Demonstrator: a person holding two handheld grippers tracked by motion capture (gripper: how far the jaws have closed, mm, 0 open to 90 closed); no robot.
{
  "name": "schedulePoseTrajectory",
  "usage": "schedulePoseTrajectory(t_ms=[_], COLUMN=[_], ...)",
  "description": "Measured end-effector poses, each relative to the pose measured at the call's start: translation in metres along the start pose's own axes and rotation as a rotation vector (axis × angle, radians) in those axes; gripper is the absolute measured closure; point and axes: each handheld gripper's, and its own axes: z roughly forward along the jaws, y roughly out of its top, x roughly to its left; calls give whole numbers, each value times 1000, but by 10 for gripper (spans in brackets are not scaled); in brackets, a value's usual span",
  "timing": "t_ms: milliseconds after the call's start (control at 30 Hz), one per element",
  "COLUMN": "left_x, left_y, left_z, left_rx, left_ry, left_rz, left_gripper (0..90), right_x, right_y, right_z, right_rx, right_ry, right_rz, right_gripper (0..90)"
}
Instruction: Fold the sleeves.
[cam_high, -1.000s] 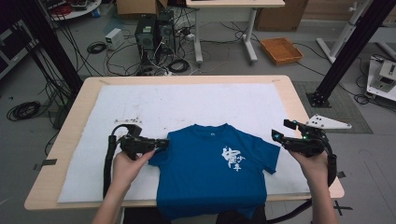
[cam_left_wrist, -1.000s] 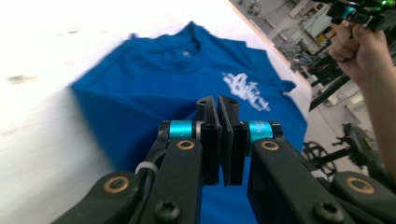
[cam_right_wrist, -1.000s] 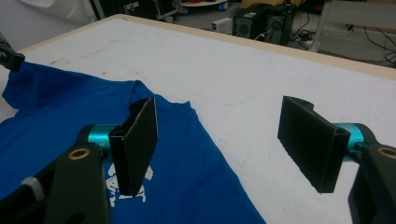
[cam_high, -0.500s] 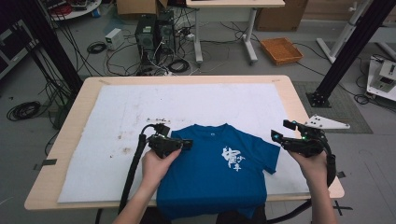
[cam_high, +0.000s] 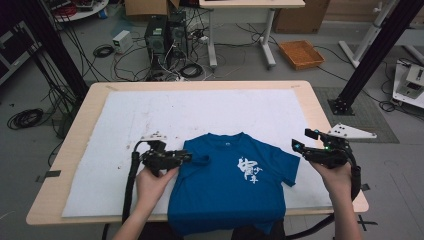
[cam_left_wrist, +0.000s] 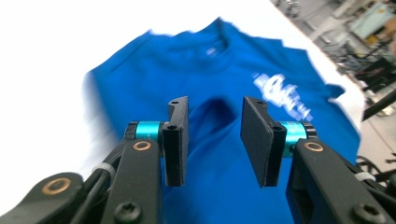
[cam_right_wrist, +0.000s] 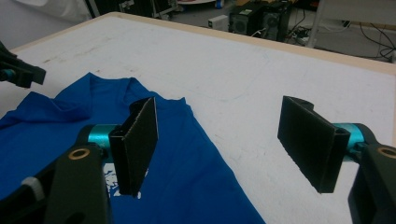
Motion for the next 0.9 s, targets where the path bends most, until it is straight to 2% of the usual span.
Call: schedulePoseTrajectory(t_ms=[33,67,100,133,200,267,300,333,400,433,467,500,533,567,600,633,667,700,733,767,800,833,867,900], left_x=[0,8,8,13,18,18,17,14,10,10,6,6,-1,-1,-9,-9,-18,-18,-27,-27,-35,-35,-41,-41], left_y=[0,-9,-9,-12,-20,-21,-21,-21,-20,-20,-20,-20,-19,-19,-19,-19,-19,-19,-20,-20,-22,-22,-24,-24], left_z=[0,-7,-7,-9,-7,-6,-4,-1,0,0,0,0,0,0,0,0,3,3,8,8,13,13,17,17], left_rx=[0,9,9,17,25,31,31,31,27,27,22,22,16,16,25,25,46,46,99,99,142,142,164,164], left_ry=[0,10,10,9,-15,-26,-36,-69,-66,-66,-69,-69,-95,-95,-135,-135,-188,-188,-242,-242,-276,-276,-298,-298], left_rz=[0,-30,-30,-49,-85,-79,-77,-80,-42,-42,-5,-5,32,32,92,92,172,172,270,270,367,367,422,422], left_gripper=[598,598,593,593,581,588,610,657,799,850,860,863,864,865,865,865,864,863,856,833,802,773,744,715], right_x=[0,1,1,1,2,3,4,4,3,3,3,3,2,2,2,2,2,2,1,1,1,1,1,1], right_y=[0,0,0,0,1,1,1,1,1,1,0,0,0,0,0,-1,-1,-1,-1,-1,-1,-1,-1,-1], right_z=[0,1,1,2,4,5,6,6,6,6,6,6,5,5,5,5,4,4,4,4,4,4,4,4], right_rx=[0,1,1,4,7,9,13,12,15,15,13,11,12,12,10,12,13,13,13,13,14,14,14,14], right_ry=[1,2,2,3,5,7,7,8,6,6,3,2,2,2,1,0,0,0,0,1,1,1,1,1], right_rz=[0,-2,-2,0,-4,-7,-4,-7,-5,-5,-1,-4,0,0,-1,1,1,1,0,0,0,-1,-1,-1], right_gripper=[287,286,286,286,286,286,286,286,287,287,287,287,287,287,287,287,287,287,287,287,287,287,287,287])
